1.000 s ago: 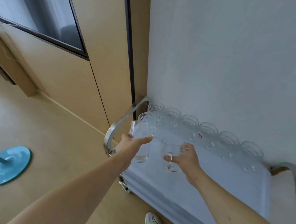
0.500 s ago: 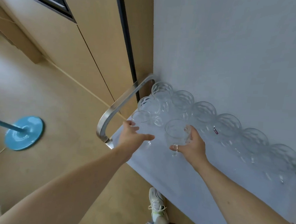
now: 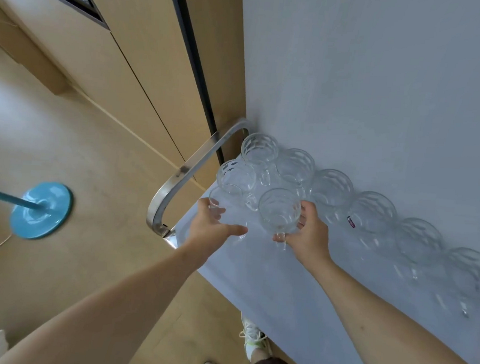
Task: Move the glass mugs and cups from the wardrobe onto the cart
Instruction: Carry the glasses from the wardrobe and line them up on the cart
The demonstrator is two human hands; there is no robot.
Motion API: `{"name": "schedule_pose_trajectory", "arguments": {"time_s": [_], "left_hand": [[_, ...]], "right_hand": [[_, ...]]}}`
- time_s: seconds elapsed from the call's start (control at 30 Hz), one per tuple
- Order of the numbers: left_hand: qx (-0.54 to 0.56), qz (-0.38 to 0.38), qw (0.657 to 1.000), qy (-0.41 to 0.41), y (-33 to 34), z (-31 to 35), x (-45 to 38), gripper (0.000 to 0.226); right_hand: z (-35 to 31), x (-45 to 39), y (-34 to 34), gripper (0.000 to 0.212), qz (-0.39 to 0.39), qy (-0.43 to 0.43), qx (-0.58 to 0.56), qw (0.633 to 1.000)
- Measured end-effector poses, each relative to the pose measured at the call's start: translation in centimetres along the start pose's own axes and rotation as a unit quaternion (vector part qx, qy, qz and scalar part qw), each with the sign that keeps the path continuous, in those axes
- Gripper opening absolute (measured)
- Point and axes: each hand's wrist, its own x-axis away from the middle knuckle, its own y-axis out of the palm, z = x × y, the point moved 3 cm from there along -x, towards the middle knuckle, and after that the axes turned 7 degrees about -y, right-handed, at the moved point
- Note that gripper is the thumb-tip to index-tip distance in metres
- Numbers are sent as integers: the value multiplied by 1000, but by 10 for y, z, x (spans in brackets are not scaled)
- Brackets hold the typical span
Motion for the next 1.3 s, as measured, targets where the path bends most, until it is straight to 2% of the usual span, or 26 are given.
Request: {"name": "schedule_pose_trajectory", "arguments": {"time_s": [0.2, 0.37, 0.63, 0.8, 1.0, 1.1, 1.3], "left_hand": [[-61, -8, 997, 41, 7, 3, -1, 78], [-101, -6, 993, 54, 10, -1, -4, 77], [-125, -31, 988, 81, 8, -3, -7, 78], [-154, -56, 980, 113, 4, 1, -10, 79], [-185, -108, 965, 154, -5, 10, -6, 78], [-187, -125, 957, 182, -14, 15, -1, 77], [-189, -155, 946, 214, -36, 9, 5, 75]], "right_hand": [[5, -8, -7, 97, 12, -12, 68, 998], [7, -14, -6, 84, 33, 2, 64, 997], [8, -20, -12, 83, 14, 10, 42, 999], [-2, -12, -20, 77, 9, 18, 97, 995], [-17, 22, -24, 71, 71, 71, 113, 988], [-24, 43, -22, 73, 76, 97, 148, 981], [-43, 92, -9, 93, 54, 133, 185, 972]]}}
